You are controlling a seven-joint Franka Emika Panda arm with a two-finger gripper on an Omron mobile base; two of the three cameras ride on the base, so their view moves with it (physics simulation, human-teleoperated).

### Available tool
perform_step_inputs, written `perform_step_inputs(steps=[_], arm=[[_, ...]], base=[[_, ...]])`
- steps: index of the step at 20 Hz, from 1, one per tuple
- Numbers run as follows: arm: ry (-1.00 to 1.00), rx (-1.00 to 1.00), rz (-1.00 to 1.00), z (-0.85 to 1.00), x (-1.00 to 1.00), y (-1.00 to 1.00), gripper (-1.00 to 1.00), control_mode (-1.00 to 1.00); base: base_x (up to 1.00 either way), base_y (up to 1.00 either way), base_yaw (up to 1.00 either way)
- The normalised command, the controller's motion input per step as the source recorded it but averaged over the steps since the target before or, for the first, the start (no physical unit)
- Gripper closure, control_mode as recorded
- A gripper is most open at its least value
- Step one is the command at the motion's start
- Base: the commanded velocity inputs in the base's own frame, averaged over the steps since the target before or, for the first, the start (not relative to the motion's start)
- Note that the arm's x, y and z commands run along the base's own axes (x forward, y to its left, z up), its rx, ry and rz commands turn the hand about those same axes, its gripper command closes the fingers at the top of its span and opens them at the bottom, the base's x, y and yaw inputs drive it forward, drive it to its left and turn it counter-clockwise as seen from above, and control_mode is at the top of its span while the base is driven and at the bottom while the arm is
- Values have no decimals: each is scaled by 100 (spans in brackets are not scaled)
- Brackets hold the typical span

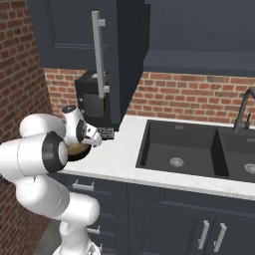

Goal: Pick up the bowls on the counter and stack them on top of one another in the open cabinet. Place the smaller bowl on top of the larger bowl.

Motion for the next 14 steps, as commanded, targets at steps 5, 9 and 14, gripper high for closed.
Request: perform_step_inputs(steps=[5,9,14], arm=[[7,-1,12,-43,20,23,-100,-100],[0,-1,9,-52,0,12,-100,-100],[-5,0,6,-25,0,7,-100,-100]], base=[[0,0,0],[0,0,0],[0,0,0]])
